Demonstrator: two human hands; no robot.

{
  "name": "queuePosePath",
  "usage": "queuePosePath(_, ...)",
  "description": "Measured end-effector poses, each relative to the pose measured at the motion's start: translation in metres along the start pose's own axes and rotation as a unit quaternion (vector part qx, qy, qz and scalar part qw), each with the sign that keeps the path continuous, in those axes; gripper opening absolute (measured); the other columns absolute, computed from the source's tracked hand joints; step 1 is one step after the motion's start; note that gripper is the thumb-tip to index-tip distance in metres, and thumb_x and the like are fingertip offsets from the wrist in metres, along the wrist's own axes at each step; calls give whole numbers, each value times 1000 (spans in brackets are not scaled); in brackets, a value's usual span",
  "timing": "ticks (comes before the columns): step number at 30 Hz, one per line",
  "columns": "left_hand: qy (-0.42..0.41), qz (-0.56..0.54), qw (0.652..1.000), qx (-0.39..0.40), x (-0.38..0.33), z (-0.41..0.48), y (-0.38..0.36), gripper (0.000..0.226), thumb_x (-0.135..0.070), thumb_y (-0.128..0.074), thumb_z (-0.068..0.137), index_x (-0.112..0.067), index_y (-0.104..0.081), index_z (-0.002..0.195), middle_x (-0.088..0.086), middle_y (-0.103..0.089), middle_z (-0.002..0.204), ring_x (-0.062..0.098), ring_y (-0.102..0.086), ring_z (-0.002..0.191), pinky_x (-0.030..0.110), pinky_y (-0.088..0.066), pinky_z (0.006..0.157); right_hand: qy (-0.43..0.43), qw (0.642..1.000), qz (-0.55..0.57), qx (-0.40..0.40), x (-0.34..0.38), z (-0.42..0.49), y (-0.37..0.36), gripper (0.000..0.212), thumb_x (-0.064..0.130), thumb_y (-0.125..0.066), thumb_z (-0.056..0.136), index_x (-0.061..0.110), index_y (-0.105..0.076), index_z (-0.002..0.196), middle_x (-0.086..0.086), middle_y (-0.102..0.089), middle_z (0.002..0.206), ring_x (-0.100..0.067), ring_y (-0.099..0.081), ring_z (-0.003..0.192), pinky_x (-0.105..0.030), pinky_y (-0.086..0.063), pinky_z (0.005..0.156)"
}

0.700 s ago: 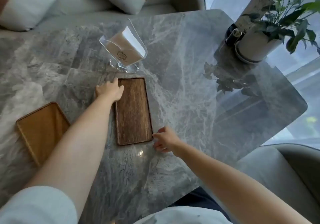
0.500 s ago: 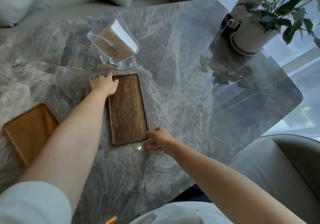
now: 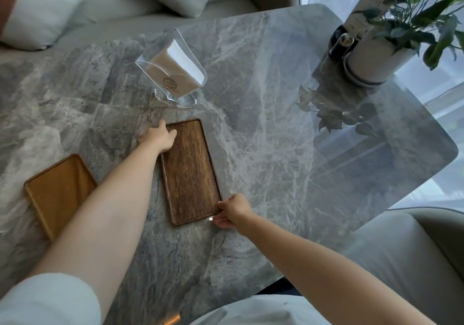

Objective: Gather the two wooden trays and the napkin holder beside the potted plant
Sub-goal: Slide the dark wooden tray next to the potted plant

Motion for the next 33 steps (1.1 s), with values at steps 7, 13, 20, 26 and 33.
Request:
queuePosePath(7, 33, -89, 996, 0, -17, -7, -5, 55, -41, -36, 95, -9, -27, 139, 28, -46, 136, 44, -45, 123, 45, -40, 98, 56, 997, -10, -47, 8, 4, 57, 26, 6, -47, 91, 9, -47, 65, -14, -55, 55, -12, -53, 29, -22, -46, 34)
queuePosePath(13, 15, -119, 993, 8, -87, -13, -2, 55, -42, -33, 95, -10, -25, 139, 25, -50, 132, 43, -56, 112, 45, -45, 94, 78, 993, -7, -85, 20, 14, 138, 25, 7, -52, 89, 8, -50, 64, -13, -56, 54, -9, -53, 27, -18, -45, 31)
queuePosePath(20, -9, -122, 992, -1, -196, -3, 9, 55, -39, -35, 95, -9, -24, 140, 25, -45, 137, 42, -46, 122, 45, -41, 97, 116, 983, -20, -142, 50, 30, 240, 27, 6, -56, 86, 10, -50, 60, -13, -56, 53, -17, -55, 40, -19, -43, 32)
queuePosePath(26, -14, -133, 991, 9, -278, 15, 10, 63, -39, -39, 95, -10, -16, 145, 25, -38, 144, 42, -41, 128, 46, -38, 102, 129, 976, -18, -173, 78, 51, 320, 24, 10, -59, 86, 8, -52, 64, -15, -57, 55, -24, -55, 46, -35, -54, 52)
queuePosePath(33, -16, -115, 993, -4, -357, 44, 14, 52, -31, -38, 95, -6, -23, 139, 26, -44, 137, 42, -46, 122, 42, -41, 96, 138, 975, -20, -175, 114, 87, 399, 17, 13, -59, 86, 8, -55, 70, -11, -58, 52, -18, -57, 42, -29, -53, 49)
Point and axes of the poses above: each hand's wrist, its own z-axis towards the middle knuckle, its own y-axis out of the back of the hand, x = y × z, the point moved 4 cm from there along z, towards the middle knuckle
